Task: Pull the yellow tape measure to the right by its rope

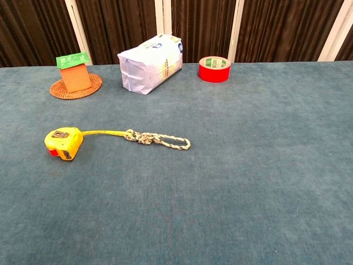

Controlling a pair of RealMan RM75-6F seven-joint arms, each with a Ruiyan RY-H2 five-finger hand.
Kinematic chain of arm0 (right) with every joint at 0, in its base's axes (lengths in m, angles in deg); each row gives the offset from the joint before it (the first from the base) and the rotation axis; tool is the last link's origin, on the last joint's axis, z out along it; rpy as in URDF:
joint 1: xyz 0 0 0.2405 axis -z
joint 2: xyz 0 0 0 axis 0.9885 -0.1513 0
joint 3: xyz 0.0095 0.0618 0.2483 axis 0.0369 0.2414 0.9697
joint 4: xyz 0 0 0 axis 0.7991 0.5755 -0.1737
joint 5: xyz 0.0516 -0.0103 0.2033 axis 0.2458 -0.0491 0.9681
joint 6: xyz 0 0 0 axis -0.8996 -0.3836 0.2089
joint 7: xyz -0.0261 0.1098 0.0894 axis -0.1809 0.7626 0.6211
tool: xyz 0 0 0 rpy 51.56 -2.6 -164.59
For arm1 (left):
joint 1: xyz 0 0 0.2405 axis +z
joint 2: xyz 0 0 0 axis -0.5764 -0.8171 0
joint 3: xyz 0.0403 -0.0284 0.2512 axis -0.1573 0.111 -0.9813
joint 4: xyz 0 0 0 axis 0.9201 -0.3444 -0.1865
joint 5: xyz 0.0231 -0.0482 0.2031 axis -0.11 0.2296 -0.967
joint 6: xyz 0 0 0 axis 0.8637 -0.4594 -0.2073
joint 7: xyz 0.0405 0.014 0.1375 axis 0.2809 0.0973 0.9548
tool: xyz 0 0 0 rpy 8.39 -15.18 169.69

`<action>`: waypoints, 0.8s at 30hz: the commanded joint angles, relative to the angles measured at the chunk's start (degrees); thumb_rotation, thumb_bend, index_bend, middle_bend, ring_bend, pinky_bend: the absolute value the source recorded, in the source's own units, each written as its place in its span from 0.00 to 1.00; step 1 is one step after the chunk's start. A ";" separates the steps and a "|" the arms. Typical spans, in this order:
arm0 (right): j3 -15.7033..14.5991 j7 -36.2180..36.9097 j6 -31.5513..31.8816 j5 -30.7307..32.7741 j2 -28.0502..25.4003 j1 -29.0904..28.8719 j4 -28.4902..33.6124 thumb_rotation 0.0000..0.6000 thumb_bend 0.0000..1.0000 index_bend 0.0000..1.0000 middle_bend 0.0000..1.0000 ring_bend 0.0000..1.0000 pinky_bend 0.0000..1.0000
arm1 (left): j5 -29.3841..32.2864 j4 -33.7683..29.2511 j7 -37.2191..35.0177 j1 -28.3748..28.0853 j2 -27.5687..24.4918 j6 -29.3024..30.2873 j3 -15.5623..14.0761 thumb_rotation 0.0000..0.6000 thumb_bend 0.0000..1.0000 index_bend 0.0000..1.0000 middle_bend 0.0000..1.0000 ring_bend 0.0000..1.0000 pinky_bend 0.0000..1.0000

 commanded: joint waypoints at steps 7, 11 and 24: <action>-0.12 0.86 0.07 -0.24 -0.28 0.06 -0.11 1.00 0.36 0.00 0.00 0.00 0.00 | -0.82 0.74 1.56 0.22 1.41 -2.85 1.83 1.00 0.00 0.00 0.00 0.00 0.00; -0.32 1.29 -0.06 -0.58 -0.51 0.01 0.01 1.00 0.36 0.00 0.00 0.00 0.00 | -1.41 0.63 1.61 0.75 1.51 -2.78 2.44 1.00 0.00 0.00 0.00 0.00 0.00; -0.93 2.77 -0.41 -2.15 -0.44 -0.42 -0.14 1.00 0.36 0.00 0.00 0.00 0.00 | -1.73 0.42 0.44 1.53 1.12 -4.69 3.91 1.00 0.00 0.00 0.00 0.00 0.00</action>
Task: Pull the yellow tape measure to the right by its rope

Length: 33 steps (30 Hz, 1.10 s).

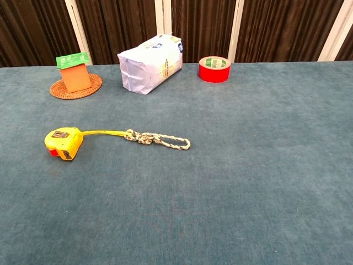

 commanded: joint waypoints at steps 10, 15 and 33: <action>2.01 5.08 -5.74 -1.35 -0.25 -5.73 1.11 1.00 0.36 0.13 0.00 0.00 0.00 | 0.04 -0.47 -0.69 0.63 -0.48 -1.67 1.30 1.00 0.00 0.00 0.00 0.00 0.00; 5.82 4.54 -12.73 0.42 0.81 -12.27 2.04 1.00 0.36 0.16 0.00 0.00 0.00 | 0.21 -0.66 -0.77 0.73 -0.53 -2.59 1.83 1.00 0.00 0.00 0.00 0.00 0.00; 14.41 -1.50 -35.38 11.70 16.86 -34.25 -2.56 1.00 0.36 0.35 0.05 0.00 0.00 | 0.89 -1.28 -1.47 0.89 -1.01 -5.46 3.41 1.00 0.00 0.00 0.00 0.00 0.00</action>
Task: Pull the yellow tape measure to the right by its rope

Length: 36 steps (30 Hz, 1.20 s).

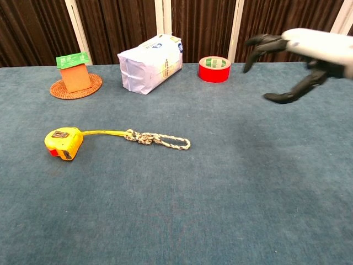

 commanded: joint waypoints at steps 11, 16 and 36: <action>2.63 -5.81 -7.23 13.66 17.81 -9.19 -12.01 1.00 0.36 0.42 0.07 0.00 0.00 | 1.33 0.39 -2.10 0.20 -0.59 -2.04 1.12 1.00 0.00 0.00 0.00 0.00 0.00; 2.31 -6.37 -8.18 15.84 22.25 -10.94 -16.11 1.00 0.36 0.42 0.07 0.00 0.00 | 1.32 0.35 -2.67 0.24 -0.80 -2.67 1.33 1.00 0.00 0.00 0.00 0.00 0.00; 0.26 -6.71 -8.36 17.90 27.34 -12.19 -22.37 1.00 0.36 0.47 0.07 0.00 0.00 | 1.34 0.31 -3.63 0.72 -1.24 -4.00 2.21 1.00 0.00 0.00 0.00 0.00 0.00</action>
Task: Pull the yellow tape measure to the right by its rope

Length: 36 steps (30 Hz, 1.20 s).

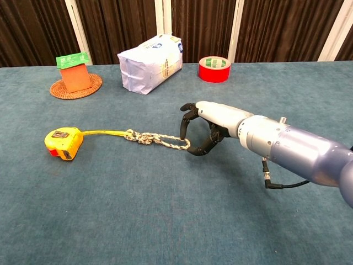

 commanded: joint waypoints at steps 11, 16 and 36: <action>-0.13 -0.81 0.06 1.17 0.92 -0.49 -1.24 1.00 0.36 0.48 0.07 0.00 0.00 | 0.08 -0.16 -0.66 0.24 -0.13 -0.56 0.57 1.00 0.00 0.00 0.00 0.00 0.00; -0.08 -0.85 0.13 1.40 1.36 -0.69 -1.57 1.00 0.36 0.48 0.07 0.00 0.00 | 0.20 -0.17 -0.95 0.26 -0.19 -0.93 0.75 1.00 0.00 0.00 0.00 0.00 0.00; 0.42 -0.61 0.27 2.01 3.74 -1.73 -3.69 1.00 0.36 0.49 0.07 0.00 0.00 | 0.04 -0.31 -1.28 0.61 -0.39 -1.47 1.26 1.00 0.00 0.00 0.00 0.00 0.00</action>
